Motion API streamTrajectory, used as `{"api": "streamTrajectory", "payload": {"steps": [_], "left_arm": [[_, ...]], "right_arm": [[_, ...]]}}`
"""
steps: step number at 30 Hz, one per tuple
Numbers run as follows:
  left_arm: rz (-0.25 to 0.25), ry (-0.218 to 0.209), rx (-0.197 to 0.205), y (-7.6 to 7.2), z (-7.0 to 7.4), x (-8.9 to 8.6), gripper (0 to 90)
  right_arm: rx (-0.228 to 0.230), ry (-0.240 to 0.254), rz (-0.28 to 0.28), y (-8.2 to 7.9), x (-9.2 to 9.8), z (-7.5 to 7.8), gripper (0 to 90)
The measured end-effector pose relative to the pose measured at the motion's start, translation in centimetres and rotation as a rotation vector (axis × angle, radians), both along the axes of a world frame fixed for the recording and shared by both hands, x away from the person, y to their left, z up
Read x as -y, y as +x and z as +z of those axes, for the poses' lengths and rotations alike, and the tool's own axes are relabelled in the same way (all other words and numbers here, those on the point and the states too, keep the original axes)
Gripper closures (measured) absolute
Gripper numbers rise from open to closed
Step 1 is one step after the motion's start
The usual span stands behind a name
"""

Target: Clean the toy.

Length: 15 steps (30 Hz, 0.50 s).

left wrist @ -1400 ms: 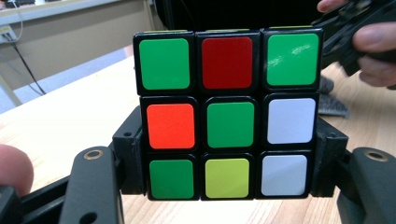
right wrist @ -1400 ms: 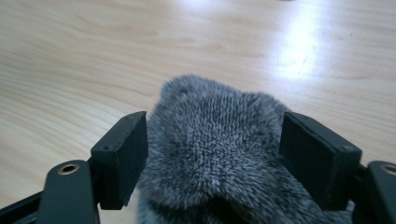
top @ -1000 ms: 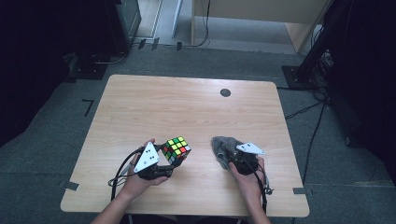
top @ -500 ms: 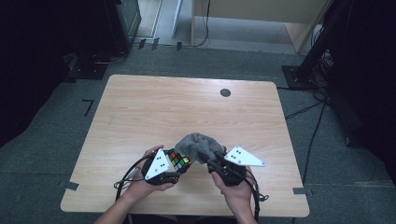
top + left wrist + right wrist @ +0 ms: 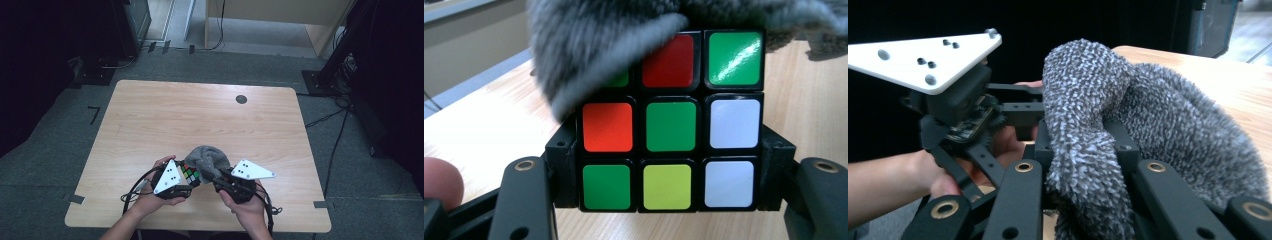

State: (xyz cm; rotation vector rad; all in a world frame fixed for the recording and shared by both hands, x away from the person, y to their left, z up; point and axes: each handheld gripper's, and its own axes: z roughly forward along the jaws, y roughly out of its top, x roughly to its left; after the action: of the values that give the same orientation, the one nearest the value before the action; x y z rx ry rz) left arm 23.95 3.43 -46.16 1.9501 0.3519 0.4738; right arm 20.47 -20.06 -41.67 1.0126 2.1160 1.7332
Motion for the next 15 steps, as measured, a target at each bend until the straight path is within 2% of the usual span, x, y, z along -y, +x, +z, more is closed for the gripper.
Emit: {"api": "streamTrajectory", "payload": {"steps": [1,3,5,7,9,11,13,15], "left_arm": [[-0.006,-0.005,0.005,-0.1,0.1,0.0,33.8],[-0.022,-0.028,0.005,-0.2,0.3,-0.2,33.8],[-0.036,-0.046,0.0,-0.3,0.5,-0.3,33.8],[-0.029,-0.034,0.002,-0.3,0.5,0.0,33.8],[-0.022,-0.021,0.002,-0.3,0.3,0.2,33.7],[-0.022,-0.021,0.0,-0.2,0.2,0.2,33.7],[-0.022,-0.034,0.001,-0.2,0.4,-0.1,33.7],[-0.024,-0.051,0.001,-0.2,0.6,-0.4,33.8]], "right_arm": [[0.007,-0.014,0.002,-0.1,-0.4,0.1,74.1],[0.003,0.006,-0.016,0.0,-0.3,-0.1,74.1],[-0.023,0.025,-0.08,0.5,0.7,-0.6,74.2],[-0.056,0.05,-0.112,0.8,1.4,-1.2,74.2],[-0.034,0.044,-0.11,0.3,0.9,-1.0,74.2],[-0.009,0.053,-0.073,-0.2,0.0,-0.6,74.1],[0.016,0.044,-0.07,-0.5,-0.7,-0.1,73.9],[0.013,0.046,-0.079,-0.3,-0.5,-0.1,73.8]]}}
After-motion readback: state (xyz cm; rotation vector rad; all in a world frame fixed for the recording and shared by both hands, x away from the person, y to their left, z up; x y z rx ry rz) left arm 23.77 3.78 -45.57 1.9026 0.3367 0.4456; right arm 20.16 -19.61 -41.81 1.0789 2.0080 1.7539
